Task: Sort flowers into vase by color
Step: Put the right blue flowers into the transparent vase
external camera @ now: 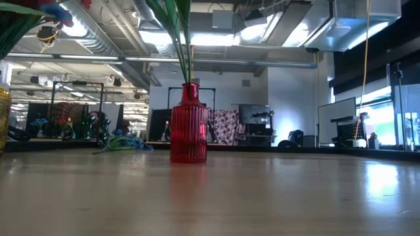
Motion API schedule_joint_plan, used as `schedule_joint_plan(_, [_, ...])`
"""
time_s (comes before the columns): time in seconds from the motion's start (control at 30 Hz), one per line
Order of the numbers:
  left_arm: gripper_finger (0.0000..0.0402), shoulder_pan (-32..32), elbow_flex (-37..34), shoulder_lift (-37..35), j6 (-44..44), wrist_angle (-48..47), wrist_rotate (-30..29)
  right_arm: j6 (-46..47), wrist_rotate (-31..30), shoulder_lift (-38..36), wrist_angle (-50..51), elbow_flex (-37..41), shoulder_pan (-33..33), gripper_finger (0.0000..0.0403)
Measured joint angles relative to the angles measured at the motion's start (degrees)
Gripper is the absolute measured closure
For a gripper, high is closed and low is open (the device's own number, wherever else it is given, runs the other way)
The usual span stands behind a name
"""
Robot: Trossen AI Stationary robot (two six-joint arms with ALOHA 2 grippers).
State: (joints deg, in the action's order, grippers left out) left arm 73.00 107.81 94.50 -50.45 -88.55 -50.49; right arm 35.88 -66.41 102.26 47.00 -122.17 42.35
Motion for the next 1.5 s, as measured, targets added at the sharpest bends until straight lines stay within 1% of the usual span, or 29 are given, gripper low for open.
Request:
schedule_joint_plan(0.23, [0.0398, -0.14, 0.00, 0.00, 0.03, -0.05, 1.08, 0.04, 0.00, 0.00, 0.04, 0.00, 0.00, 0.0107])
schedule_joint_plan(0.5, [0.0398, -0.14, 0.00, 0.00, 0.55, -0.11, 3.90, 0.08, 0.00, 0.00, 0.37, 0.00, 0.00, 0.0107])
schedule_joint_plan(0.67, [0.0398, -0.14, 0.13, 0.00, 0.63, -0.16, 4.15, 0.15, 0.00, 0.00, 0.72, 0.00, 0.00, 0.0107])
schedule_joint_plan(0.9, [0.0398, -0.14, 3.40, -0.07, 1.15, -0.44, 3.87, 0.54, 0.00, 0.00, 1.14, 0.00, 0.00, 0.0107])
schedule_joint_plan(1.1, [0.0398, -0.20, 3.40, -0.07, 1.17, -1.47, 3.84, 0.55, 0.01, 0.00, 1.14, 0.00, 0.00, 0.0107])
schedule_joint_plan(1.3, [0.0398, -1.72, 3.04, -0.07, 2.61, -1.49, 4.20, 1.42, 0.02, 0.04, 1.13, 0.00, 0.00, 0.0107])
schedule_joint_plan(1.43, [0.0398, -2.43, 3.04, -0.07, 3.52, -1.48, 5.16, 1.61, 0.83, 0.62, 1.02, -0.07, 0.00, 0.0107])
schedule_joint_plan(1.5, [0.0398, -2.68, 3.02, -0.07, 3.93, -1.49, 6.57, 2.18, 1.79, 0.90, 1.05, -0.07, 0.00, 0.0107])
